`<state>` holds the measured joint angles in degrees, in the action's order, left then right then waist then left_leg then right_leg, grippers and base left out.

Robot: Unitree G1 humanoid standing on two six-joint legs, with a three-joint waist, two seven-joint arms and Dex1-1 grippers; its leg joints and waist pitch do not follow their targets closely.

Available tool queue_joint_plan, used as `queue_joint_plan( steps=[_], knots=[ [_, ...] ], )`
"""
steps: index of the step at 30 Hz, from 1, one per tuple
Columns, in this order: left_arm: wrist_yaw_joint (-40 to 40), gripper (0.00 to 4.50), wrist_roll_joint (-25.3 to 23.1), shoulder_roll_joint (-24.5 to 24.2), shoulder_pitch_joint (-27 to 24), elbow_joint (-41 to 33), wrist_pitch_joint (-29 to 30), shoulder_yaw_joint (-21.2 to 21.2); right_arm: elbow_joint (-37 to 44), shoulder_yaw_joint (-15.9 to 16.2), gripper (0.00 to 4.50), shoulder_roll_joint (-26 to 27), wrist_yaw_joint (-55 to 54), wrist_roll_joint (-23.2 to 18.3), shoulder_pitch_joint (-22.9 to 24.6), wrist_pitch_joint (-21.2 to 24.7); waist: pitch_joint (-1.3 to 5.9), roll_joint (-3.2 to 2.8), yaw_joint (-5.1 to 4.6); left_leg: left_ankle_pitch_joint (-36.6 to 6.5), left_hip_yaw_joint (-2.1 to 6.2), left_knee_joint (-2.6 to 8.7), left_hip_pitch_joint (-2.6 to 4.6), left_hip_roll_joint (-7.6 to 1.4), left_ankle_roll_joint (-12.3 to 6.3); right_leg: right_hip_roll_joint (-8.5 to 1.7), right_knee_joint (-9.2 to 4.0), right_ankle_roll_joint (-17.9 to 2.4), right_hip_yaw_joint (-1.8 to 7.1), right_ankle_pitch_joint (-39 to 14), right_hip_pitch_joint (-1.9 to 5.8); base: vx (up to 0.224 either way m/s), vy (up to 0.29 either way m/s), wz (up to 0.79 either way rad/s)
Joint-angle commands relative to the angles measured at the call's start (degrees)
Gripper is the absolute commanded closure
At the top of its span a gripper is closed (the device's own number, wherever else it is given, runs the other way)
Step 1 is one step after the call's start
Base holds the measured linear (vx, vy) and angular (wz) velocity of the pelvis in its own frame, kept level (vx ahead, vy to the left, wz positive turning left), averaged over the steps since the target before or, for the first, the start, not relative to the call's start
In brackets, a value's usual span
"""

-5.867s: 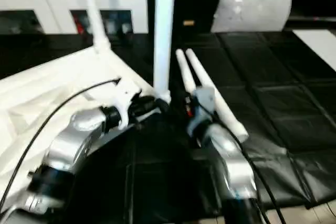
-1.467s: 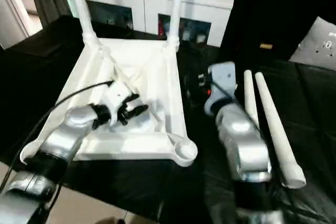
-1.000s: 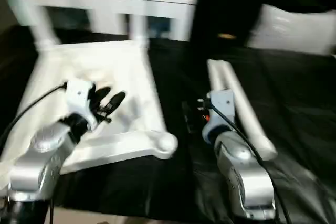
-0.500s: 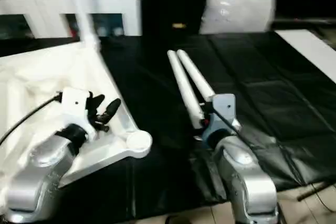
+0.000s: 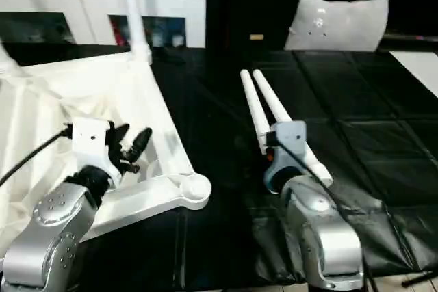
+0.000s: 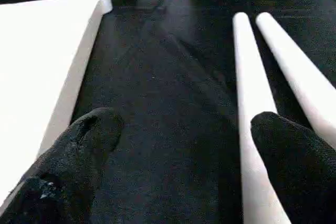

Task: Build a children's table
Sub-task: Rotate table base, then pick table leg

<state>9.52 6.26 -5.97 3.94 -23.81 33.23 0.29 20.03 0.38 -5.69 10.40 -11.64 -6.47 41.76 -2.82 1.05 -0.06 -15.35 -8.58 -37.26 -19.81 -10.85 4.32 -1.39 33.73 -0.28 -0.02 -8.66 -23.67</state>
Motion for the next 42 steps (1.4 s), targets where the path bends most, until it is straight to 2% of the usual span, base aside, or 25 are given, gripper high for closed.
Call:
queue_joint_plan(
  steps=[1,2,3,4,5,6,7,8,9,10,11,14,15,18,20,21,25,28,29,30,33,34,35,37,42],
  knots=[
    [0.1,2.05,-1.0,-0.9,0.5,-0.4,1.1,-0.8,-0.1,-0.4,0.0,-0.3,-0.6,0.0,-0.2,1.6,2.36,-1.16,-1.02,-11.6,1.73,7.36,1.18,-3.77,-5.07,-1.89,-3.59,-11.7,-1.6,-15.3,1.71,-0.001,-0.05,0.08],
    [0.9,2.05,-2.0,-2.2,0.6,-0.5,1.1,-1.8,-0.5,-0.4,0.0,-0.2,-1.1,0.2,-0.6,2.2,2.34,-1.05,-1.16,-13.0,0.9,6.61,0.99,-2.59,-6.12,-2.39,-4.77,-12.8,-2.06,-18.3,1.87,-0.002,-0.062,0.01],
    [1.6,2.05,-2.9,-3.5,0.8,-0.6,1.0,-3.0,-1.2,-0.1,0.0,-0.5,-1.5,0.7,-1.2,3.1,2.78,-0.5,-0.68,-11.3,-0.55,4.69,-0.17,0.06,-4.99,-3.56,-5.87,-11.3,-1.23,-22.7,2.74,-0.002,-0.062,0.01],
    [2.1,2.05,-3.2,-4.0,1.0,-0.7,1.1,-3.6,-2.1,0.4,0.0,-0.9,-1.8,1.4,-2.0,4.0,3.02,-0.3,-0.37,-9.4,-0.45,4.65,-0.99,0.31,-3.88,-4.48,-5.76,-9.1,-0.6,-25.4,3.35,-0.025,-0.058,0.0],
    [2.5,2.05,-2.8,-4.0,1.1,-0.8,1.4,-3.7,-3.4,0.6,0.0,-1.3,-2.2,2.0,-3.0,4.7,2.96,-0.01,0.17,-7.3,-0.1,4.99,-1.24,-0.09,-1.92,-5.12,-5.78,-4.4,0.01,-31.4,3.01,-0.024,-0.058,0.02],
    [3.0,2.05,-2.2,-4.0,1.3,-0.7,1.6,-3.8,-4.9,0.5,0.0,-1.3,-2.3,2.2,-4.4,5.2,3.15,0.14,0.18,-6.2,0.07,5.18,-1.05,-0.24,-0.76,-4.94,-5.64,-2.0,-0.12,-33.1,2.82,-0.024,-0.058,0.02],
    [4.5,2.05,-0.6,-4.3,1.5,-0.7,3.2,-4.2,-7.1,-1.0,0.0,-0.7,-2.9,1.3,-7.1,6.6,3.23,-0.12,0.24,-5.3,0.2,5.4,-1.34,-0.33,-0.45,-4.81,-5.5,-1.6,-0.23,-32.0,2.98,-0.009,-0.052,0.01],
    [5.1,2.05,0.1,-4.6,1.6,-0.6,3.9,-4.4,-8.0,-1.8,0.0,-0.3,-3.1,0.7,-8.2,7.2,3.43,-0.12,0.19,-4.2,0.3,5.68,-1.41,-0.45,0.15,-4.39,-4.83,-1.9,-0.4,-28.1,2.97,0.0,0.0,0.0],
    [6.7,2.05,2.0,-4.8,1.6,-1.3,5.1,-4.4,-9.5,-2.1,0.0,-0.7,-3.3,0.8,-10.0,9.5,3.54,-0.44,0.27,-3.6,0.22,5.7,-1.13,-0.72,0.55,-4.09,-4.54,-2.6,-0.41,-24.2,2.69,0.0,0.0,0.0],
    [7.7,2.05,3.3,-5.0,1.6,-1.7,5.7,-4.3,-10.6,-2.1,0.0,-1.1,-3.5,1.1,-11.2,11.0,3.58,-0.5,0.25,-2.9,0.25,5.72,-0.98,-0.74,0.83,-3.93,-4.15,-3.4,-0.41,-21.9,2.68,0.0,0.0,0.0],
    [9.3,2.05,4.5,-5.6,1.5,-2.5,6.0,-4.6,-12.1,-2.3,0.0,-1.5,-3.3,1.0,-12.7,12.0,3.38,-0.68,0.42,-2.6,0.16,5.85,-1.01,-0.88,1.29,-3.84,-3.97,-4.8,-0.38,-19.1,2.69,0.0,0.0,0.0],
    [13.8,1.7,7.0,-8.0,1.7,-4.0,7.1,-6.1,-17.4,-2.8,0.0,-2.5,-2.3,0.5,-17.1,13.3,3.55,-0.91,0.97,-2.1,0.13,5.97,-0.63,-1.14,2.44,-3.96,-2.96,-7.6,-0.3,-13.7,2.9,0.0,0.0,0.0],
    [15.7,1.7,7.7,-9.1,1.9,-4.5,7.5,-6.8,-20.0,-3.1,0.0,-2.8,-2.5,0.8,-18.8,13.4,3.36,-0.81,1.17,-2.4,-0.1,5.95,-0.62,-1.17,2.65,-3.98,-3.01,-8.2,-0.2,-12.8,2.88,0.0,0.0,0.0],
    [22.2,1.34,9.4,-14.1,2.5,-7.3,9.4,-9.9,-29.7,-2.4,0.0,-5.0,-2.9,3.1,-24.5,14.8,3.33,-0.66,1.67,-4.2,-0.16,5.98,-0.25,-0.96,3.48,-4.21,-2.63,-8.5,-0.14,-16.1,2.85,0.0,0.0,0.0],
    [24.3,1.26,11.1,-16.1,2.7,-8.9,11.2,-10.5,-32.6,-1.9,0.0,-6.0,-2.8,3.7,-26.6,16.4,3.12,-0.7,2.06,-4.4,-0.49,5.88,-0.22,-0.91,3.75,-4.19,-2.94,-8.2,0.0,-16.7,2.71,0.0,0.0,0.0],
    [25.1,1.25,12.1,-16.9,2.8,-9.6,12.2,-10.5,-33.6,-1.7,0.0,-6.6,-2.7,4.0,-27.4,17.1,3.15,-0.61,2.2,-4.3,-0.44,5.92,-0.32,-0.89,4.01,-4.15,-2.74,-7.9,-0.03,-17.0,2.95,0.0,0.0,0.0],
    [26.5,0.93,12.8,-19.1,3.0,-11.0,13.3,-11.1,-35.5,-1.3,0.0,-8.1,-0.8,3.3,-28.8,20.3,3.12,-0.54,2.22,-4.9,-0.38,5.91,-0.42,-0.82,4.2,-4.08,-2.91,-6.8,-0.13,-18.8,3.07,0.0,0.0,0.0],
    [26.3,0.86,12.4,-19.6,3.3,-10.5,13.0,-11.3,-38.3,-1.9,0.0,-8.1,2.2,0.8,-29.5,21.7,2.94,-0.43,2.14,-6.6,-0.44,5.8,-0.45,-0.65,3.72,-4.07,-3.57,-5.4,-0.25,-23.7,2.89,0.0,0.0,0.0],
    [26.4,0.86,12.2,-19.9,3.6,-10.4,13.0,-11.6,-39.8,-2.1,0.0,-8.2,2.8,0.4,-30.0,21.9,2.96,-0.7,2.18,-7.3,-0.33,5.77,-0.29,-0.63,3.62,-4.09,-3.68,-5.0,-0.37,-25.7,2.7,0.0,0.0,0.0],
    [26.5,0.85,12.3,-20.0,3.7,-10.3,13.1,-11.7,-40.2,-2.1,0.29,-8.2,3.1,0.2,-30.1,22.0,2.96,-0.43,2.05,-7.5,-0.32,5.73,-0.4,-0.53,3.48,-4.0,-3.88,-4.3,-0.49,-27.1,2.74,0.0,0.0,0.0],
    [27.0,0.85,12.8,-20.6,4.0,-10.7,13.9,-11.8,-41.2,-2.4,0.42,-8.2,4.0,0.2,-30.7,22.1,2.96,-0.43,2.07,-7.8,-0.36,5.57,-0.28,-0.44,3.35,-3.96,-4.27,-3.4,-0.65,-29.5,2.43,0.0,0.0,0.0],
    [27.1,0.85,13.0,-20.9,4.1,-10.8,14.1,-11.9,-41.3,-2.5,0.42,-8.2,4.2,0.1,-30.8,22.2,2.97,-0.45,2.09,-7.8,-0.33,5.58,-0.23,-0.48,3.34,-3.95,-4.27,-3.4,-0.66,-29.6,2.36,0.0,0.0,0.0],
    [27.1,0.85,13.1,-20.9,4.0,-10.9,14.1,-11.9,-41.4,-2.4,0.71,-8.2,4.4,0.1,-30.8,22.3,2.99,-0.41,2.07,-7.6,-0.31,5.63,-0.29,-0.49,3.25,-3.88,-4.27,-3.2,-0.73,-29.5,2.4,0.0,0.0,0.0],
    [27.2,0.85,13.3,-21.0,4.1,-11.1,14.3,-12.1,-41.9,-2.4,0.79,-8.4,5.2,-0.4,-31.1,22.4,3.06,-0.4,2.06,-7.4,-0.23,5.7,-0.29,-0.61,3.32,-3.84,-4.07,-3.5,-0.8,-28.6,2.39,0.0,0.0,0.0],
    [26.9,0.85,13.6,-21.0,4.1,-11.1,14.6,-12.4,-44.7,-4.0,1.29,-8.3,6.7,-1.9,-32.0,21.3,3.27,-0.51,2.13,-6.1,-0.24,5.71,-0.46,-0.75,3.24,-3.94,-3.53,-5.3,-0.63,-24.7,2.62,0.0,0.0,0.0]
  ],
)
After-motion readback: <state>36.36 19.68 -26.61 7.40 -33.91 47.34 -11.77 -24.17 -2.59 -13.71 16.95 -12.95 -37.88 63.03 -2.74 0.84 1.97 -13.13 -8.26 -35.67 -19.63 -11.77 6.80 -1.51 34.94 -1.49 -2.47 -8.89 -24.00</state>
